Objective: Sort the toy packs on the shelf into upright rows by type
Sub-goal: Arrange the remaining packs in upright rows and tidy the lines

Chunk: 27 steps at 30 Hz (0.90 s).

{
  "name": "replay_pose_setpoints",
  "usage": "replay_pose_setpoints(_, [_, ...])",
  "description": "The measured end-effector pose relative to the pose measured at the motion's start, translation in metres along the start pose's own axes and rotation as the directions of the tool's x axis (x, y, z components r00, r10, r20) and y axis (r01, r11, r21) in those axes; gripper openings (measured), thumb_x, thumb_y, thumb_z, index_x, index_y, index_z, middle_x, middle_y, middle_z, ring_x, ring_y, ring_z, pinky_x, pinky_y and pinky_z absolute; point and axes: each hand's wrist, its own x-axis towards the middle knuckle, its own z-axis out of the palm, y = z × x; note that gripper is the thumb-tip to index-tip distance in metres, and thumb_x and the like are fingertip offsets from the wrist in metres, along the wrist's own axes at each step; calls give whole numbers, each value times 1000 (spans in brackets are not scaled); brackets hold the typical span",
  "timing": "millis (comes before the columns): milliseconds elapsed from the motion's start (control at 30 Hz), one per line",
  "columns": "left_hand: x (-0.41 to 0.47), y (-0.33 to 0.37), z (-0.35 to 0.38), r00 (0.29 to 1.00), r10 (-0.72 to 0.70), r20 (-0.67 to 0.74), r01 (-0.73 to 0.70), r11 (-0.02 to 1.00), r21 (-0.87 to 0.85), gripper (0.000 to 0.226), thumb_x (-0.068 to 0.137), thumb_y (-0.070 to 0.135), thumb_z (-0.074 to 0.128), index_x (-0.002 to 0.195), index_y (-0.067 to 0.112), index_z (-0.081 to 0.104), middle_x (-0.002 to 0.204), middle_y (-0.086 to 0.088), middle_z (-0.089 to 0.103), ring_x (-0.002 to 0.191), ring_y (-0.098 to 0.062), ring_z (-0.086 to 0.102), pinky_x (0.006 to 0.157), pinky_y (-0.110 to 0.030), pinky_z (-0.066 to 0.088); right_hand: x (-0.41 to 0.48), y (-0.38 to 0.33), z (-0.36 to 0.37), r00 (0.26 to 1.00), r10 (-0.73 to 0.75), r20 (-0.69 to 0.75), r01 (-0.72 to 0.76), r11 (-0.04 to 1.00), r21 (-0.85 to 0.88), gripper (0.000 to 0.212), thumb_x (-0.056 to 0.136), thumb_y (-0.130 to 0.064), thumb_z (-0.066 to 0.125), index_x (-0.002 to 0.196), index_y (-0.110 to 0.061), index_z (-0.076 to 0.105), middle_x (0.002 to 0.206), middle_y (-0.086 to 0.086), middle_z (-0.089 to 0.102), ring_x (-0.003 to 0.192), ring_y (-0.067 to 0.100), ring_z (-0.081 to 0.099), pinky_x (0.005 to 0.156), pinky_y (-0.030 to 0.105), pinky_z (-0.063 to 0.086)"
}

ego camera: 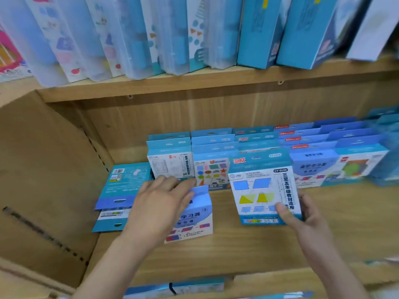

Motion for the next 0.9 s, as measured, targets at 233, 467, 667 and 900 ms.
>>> replay_pose_setpoints(233, [-19,2,3,936,-346,62,328,796,-508,71,74,32,77,133,38,39,126,21,37,118,4,30,98,-23,29,2,31,-5,1000,12,3,-12,982,-189,24,84,-13,67,104,-23,57,96,-11,72,86,2,68,68,13,52])
replay_pose_setpoints(467, [-35,3,11,848,-516,120,460,606,-649,96,71,7,80,124,65,24,114,34,39,112,-4,50,77,-35,57,9,49,-19,1000,21,14,-9,810,-587,36,69,-47,70,101,-31,64,99,-11,69,97,14,62,81,41,53])
replay_pose_setpoints(667, [-47,-4,23,795,-506,335,543,348,-764,75,81,6,70,131,47,33,115,14,63,103,-10,65,77,-38,57,7,45,-15,1000,26,14,-10,731,-682,27,78,-33,74,100,-36,58,99,-3,65,105,17,52,82,42,48])
replay_pose_setpoints(900, [-57,-9,30,773,-480,414,604,360,-711,42,83,9,68,112,34,50,96,18,70,93,4,64,69,-14,52,1,33,-10,1000,17,-22,-25,874,-486,84,61,-30,86,132,-32,40,122,-8,54,111,7,51,85,27,46])
